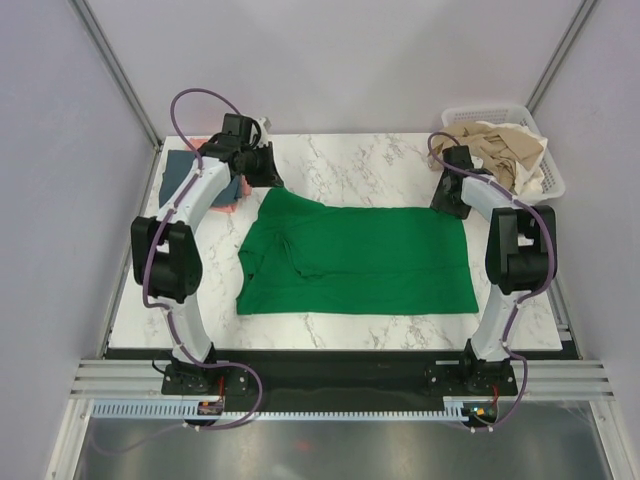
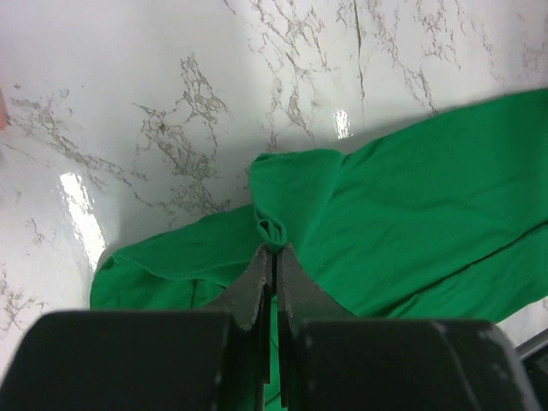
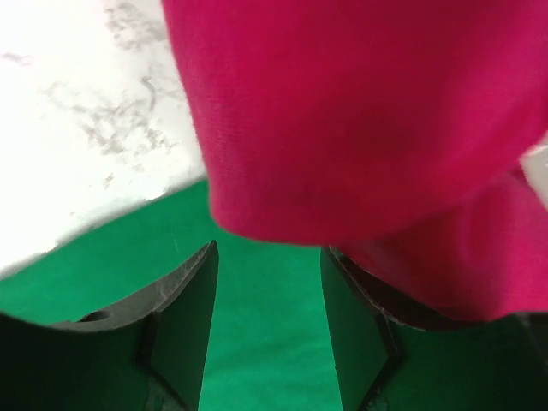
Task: Fold and stack the t-shirts
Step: Fold the tshirt
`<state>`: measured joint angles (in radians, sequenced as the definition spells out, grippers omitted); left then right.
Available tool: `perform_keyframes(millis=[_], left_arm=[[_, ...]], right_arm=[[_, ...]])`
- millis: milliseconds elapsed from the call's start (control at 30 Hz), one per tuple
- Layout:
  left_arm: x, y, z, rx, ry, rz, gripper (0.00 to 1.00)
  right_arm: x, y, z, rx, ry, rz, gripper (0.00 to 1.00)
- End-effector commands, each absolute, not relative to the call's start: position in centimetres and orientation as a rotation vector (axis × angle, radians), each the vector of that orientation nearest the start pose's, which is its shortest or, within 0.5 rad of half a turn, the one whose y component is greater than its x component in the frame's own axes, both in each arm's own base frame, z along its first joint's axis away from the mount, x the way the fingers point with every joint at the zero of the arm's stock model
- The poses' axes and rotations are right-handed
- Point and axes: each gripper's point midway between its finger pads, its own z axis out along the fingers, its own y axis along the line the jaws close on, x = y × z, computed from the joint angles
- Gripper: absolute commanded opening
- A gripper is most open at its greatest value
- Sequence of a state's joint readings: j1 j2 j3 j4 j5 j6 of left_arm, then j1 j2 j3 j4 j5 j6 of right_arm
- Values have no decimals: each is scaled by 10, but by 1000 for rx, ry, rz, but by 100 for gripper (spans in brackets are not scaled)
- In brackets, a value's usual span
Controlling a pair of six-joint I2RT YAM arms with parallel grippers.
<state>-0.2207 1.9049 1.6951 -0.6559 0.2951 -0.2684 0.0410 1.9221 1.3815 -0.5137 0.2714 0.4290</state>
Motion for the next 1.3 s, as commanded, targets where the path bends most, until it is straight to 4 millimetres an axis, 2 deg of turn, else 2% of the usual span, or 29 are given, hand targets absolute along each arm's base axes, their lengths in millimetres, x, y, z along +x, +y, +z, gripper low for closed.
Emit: perform_keyframes(millis=[0,167,367,567,800,933,1033,1067,1267], left_arm=[[462,-169,178,56,2417,-654,2],[464,-156,175,15,2423,-660,2],[464,-150,177,-4,2416,-669,2],[463,-147,176,-12,2418,-674,2],[466,-128,181,-70,2402,-635,2],[469,-95,180,-157,2392,-543,2],[473,-80,179,-205,2386,-547,2],[473,-80,179,-205,2386,-567,2],[474,-75,176,-225,2393,-585,2]], right_arm=[[471,-35,63,618,2417,-262,59],[479,-65,44,713,2405,-276,59],[487,-79,25,761,2397,-277,58],[490,-76,5,762,2426,-284,58],[468,-58,-10,740,2470,-353,59],[470,-50,-8,725,2473,-326,59],[478,-45,0,719,2459,-281,60],[487,-30,9,673,2444,-252,60],[519,-11,46,602,2372,-169,68]])
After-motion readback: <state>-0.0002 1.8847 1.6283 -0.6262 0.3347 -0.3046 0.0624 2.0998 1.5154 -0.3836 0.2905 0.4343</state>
